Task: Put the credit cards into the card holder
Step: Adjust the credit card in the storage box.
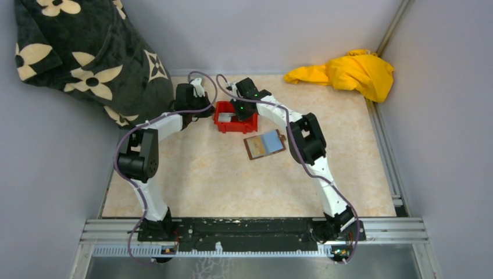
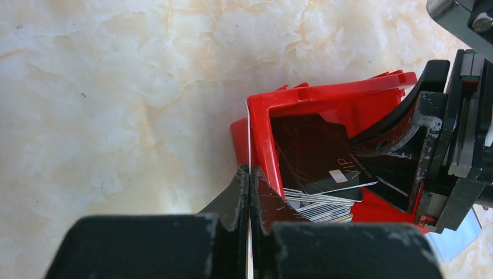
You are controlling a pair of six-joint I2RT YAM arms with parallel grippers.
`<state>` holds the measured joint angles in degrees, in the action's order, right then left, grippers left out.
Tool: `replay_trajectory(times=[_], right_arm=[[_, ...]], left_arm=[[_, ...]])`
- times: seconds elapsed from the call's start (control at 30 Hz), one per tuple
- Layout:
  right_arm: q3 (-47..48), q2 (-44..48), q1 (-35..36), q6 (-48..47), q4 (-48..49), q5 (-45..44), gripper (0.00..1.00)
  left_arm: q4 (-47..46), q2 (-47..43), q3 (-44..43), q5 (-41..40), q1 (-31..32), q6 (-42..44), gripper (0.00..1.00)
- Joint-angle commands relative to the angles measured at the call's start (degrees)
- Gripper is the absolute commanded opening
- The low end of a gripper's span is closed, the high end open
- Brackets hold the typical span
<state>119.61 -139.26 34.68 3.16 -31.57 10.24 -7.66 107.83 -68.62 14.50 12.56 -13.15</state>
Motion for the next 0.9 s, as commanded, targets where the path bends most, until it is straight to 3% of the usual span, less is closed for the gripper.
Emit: replay_trajectory(times=[0.0, 0.17, 0.43, 0.87], right_arm=[[6.4, -2.3, -0.2, -0.3, -0.5, 1.5, 0.00], [7.7, -3.6, -0.2, -1.0, -1.9, 2.2, 0.00], [-1.9, 2.8, -0.2, -1.5, 1.6, -0.8, 0.00], [-6.6, 8.6, -0.8, -1.7, 2.8, -3.5, 0.00]], left_arm=[[-0.3, 1.6, -2.4, 2.7, 1.0, 0.8, 0.00], [-0.3, 2.3, -3.0, 2.7, 1.1, 0.4, 0.00], [-0.8, 2.3, -2.7, 2.2, 1.2, -0.6, 0.00], [-0.8, 2.0, -2.9, 1.9, 1.3, -0.6, 0.00]])
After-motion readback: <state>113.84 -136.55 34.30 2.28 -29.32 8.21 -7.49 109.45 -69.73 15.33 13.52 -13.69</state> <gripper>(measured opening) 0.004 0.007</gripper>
